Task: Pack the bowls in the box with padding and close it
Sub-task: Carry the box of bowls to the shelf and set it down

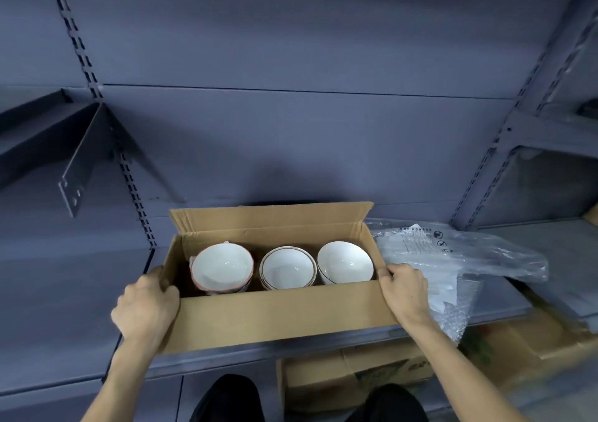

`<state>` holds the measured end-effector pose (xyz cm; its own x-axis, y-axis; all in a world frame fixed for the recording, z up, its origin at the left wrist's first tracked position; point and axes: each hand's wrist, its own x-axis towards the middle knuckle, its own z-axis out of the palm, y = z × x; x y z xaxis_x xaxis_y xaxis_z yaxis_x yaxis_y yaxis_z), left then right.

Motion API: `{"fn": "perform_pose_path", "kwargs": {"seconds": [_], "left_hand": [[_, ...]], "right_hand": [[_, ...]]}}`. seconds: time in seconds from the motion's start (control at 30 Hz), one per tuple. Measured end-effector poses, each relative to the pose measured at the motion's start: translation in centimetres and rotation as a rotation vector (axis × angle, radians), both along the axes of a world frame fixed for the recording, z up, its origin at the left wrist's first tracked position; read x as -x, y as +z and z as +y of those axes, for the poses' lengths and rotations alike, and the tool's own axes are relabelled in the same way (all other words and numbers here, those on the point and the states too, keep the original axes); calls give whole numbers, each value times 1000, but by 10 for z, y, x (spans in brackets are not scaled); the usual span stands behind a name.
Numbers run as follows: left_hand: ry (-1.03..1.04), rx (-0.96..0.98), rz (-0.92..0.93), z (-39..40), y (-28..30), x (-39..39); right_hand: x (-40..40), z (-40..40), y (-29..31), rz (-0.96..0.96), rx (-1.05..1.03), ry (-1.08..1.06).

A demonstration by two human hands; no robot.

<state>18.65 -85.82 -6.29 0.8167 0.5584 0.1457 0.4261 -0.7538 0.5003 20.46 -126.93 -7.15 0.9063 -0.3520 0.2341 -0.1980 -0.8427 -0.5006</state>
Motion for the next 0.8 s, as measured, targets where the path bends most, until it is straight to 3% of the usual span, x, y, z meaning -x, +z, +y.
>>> {"fn": "perform_pose_path", "kwargs": {"seconds": [0.33,0.53,0.8], "left_hand": [[12,-38,60,2,1,1],[-18,-6,230,11,7,-13],[16,-61,140,-5,12,3]], "right_hand": [[-4,-9,12,114,101,73],[-19,-23,31,264,193,202],[-7,-28,22,167,83,214]]}}
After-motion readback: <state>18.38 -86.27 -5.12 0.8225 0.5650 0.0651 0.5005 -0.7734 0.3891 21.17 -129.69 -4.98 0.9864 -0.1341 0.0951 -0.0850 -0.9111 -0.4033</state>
